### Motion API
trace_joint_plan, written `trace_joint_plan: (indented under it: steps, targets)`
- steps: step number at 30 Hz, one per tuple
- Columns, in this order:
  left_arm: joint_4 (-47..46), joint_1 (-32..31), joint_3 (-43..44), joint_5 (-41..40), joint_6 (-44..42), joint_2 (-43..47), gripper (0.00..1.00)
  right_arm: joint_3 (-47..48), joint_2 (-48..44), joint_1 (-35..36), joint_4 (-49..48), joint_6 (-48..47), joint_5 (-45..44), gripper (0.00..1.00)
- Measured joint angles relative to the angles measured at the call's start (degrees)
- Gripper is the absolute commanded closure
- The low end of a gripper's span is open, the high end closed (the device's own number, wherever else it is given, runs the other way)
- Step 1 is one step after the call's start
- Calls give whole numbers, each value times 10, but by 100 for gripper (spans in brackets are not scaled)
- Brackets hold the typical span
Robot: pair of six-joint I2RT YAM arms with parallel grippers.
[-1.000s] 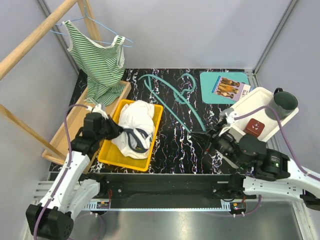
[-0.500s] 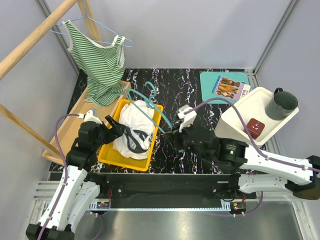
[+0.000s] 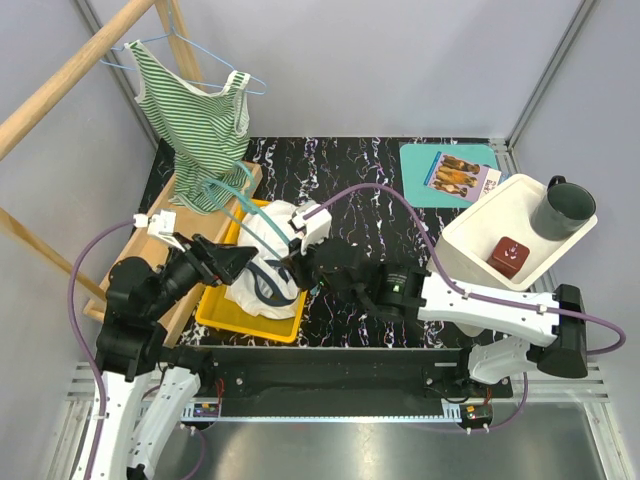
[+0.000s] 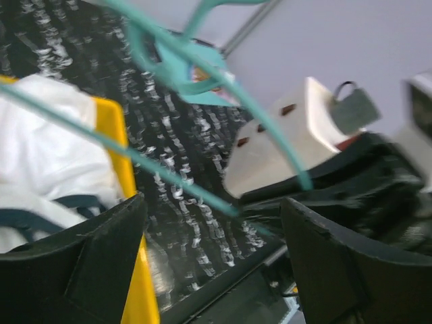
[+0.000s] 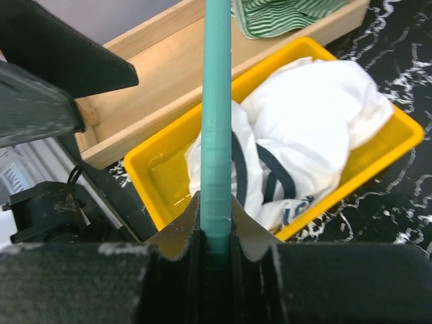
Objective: Remove the tank top from the hanger
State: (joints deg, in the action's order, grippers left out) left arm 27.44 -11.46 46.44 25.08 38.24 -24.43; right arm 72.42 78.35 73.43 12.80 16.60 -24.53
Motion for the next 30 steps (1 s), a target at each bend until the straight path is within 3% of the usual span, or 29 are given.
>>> trace_joint_plan:
  steps: [4, 14, 27, 30]
  targets:
    - [-36, 0, 5, 42, 56, -4, 37, -36, 6, 0, -75, -5, 27, 100]
    - [-151, 0, -75, 99, 202, -61, 53, -84, 24, -1, -177, -20, 63, 100]
    - [-169, -18, -90, 81, 238, -40, 64, -91, 58, -3, -244, -50, 93, 100]
    - [-167, -23, -90, 69, 242, -38, 74, -90, 73, -3, -256, -53, 104, 100]
